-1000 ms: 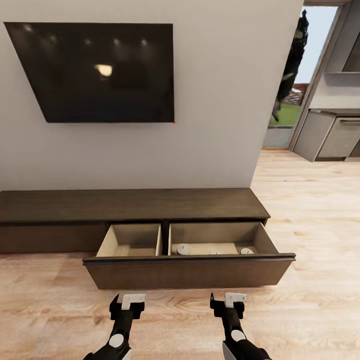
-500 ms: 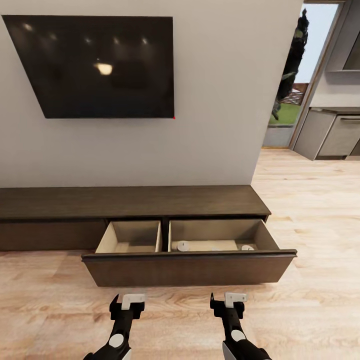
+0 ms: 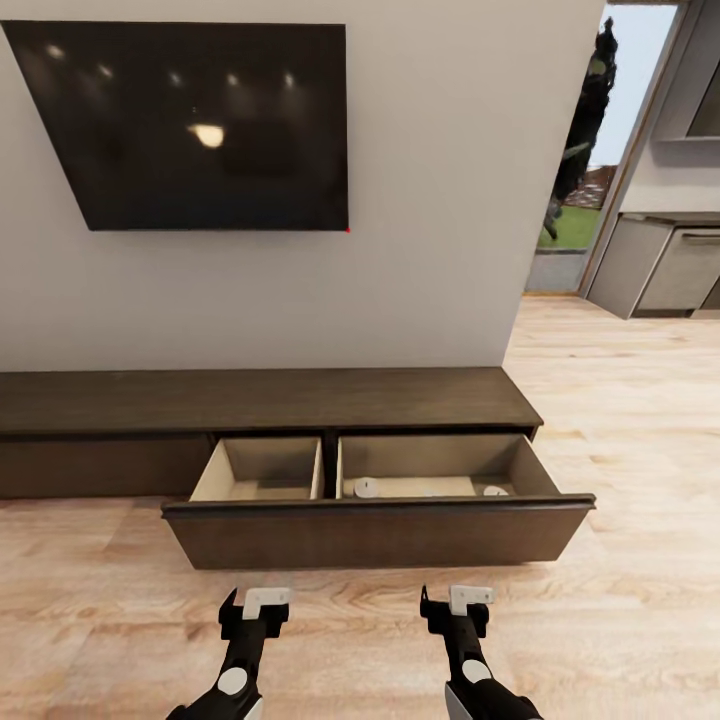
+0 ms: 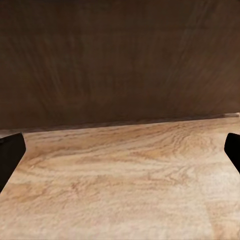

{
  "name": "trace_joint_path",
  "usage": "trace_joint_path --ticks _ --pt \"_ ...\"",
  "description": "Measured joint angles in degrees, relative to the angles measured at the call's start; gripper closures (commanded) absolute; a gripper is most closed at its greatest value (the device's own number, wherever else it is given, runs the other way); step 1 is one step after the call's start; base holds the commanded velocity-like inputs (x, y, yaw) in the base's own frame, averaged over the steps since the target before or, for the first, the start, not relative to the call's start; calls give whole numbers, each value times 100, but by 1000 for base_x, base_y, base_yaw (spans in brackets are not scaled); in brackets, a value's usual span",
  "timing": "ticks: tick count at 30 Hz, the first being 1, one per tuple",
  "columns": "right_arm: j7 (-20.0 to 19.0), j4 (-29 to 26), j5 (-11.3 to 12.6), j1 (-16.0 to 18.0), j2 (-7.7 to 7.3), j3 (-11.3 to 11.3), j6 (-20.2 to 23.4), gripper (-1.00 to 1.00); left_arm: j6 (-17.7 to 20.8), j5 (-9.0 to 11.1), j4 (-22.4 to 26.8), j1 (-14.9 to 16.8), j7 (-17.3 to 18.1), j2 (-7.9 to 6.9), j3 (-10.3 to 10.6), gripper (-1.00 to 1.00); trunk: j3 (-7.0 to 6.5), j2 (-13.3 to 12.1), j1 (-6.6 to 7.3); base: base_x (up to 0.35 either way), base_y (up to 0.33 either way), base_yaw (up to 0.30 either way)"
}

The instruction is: Place each of the two pumpkins and all three candles from the living room inside a cabinet in the living room (use any cabinet), then make sure every cabinet is closed, and position the cauldron so it is next to a table in the living room.

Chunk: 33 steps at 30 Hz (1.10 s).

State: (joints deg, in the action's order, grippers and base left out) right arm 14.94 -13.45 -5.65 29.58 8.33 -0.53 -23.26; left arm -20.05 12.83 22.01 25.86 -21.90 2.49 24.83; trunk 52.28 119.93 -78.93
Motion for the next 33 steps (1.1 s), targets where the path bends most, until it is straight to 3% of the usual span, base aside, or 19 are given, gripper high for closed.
trace_joint_path --ticks 7,12,16,33 --pt "0 1 0 0 0 -1 0 -100 0 0 0 -4 0 0 -1 -100 126 281 -154 0 0 0" --pt "0 2 0 0 0 0 0 -100 0 -1 0 -1 0 2 0 -100 126 282 -154 0 0 0" --pt "0 4 0 0 0 2 0 -100 0 0 0 -3 -2 0 -7 -100 197 441 -242 0 0 0" --pt "0 3 0 0 0 3 0 -100 0 4 0 -4 -6 7 -11 -100 198 443 -240 37 0 0"
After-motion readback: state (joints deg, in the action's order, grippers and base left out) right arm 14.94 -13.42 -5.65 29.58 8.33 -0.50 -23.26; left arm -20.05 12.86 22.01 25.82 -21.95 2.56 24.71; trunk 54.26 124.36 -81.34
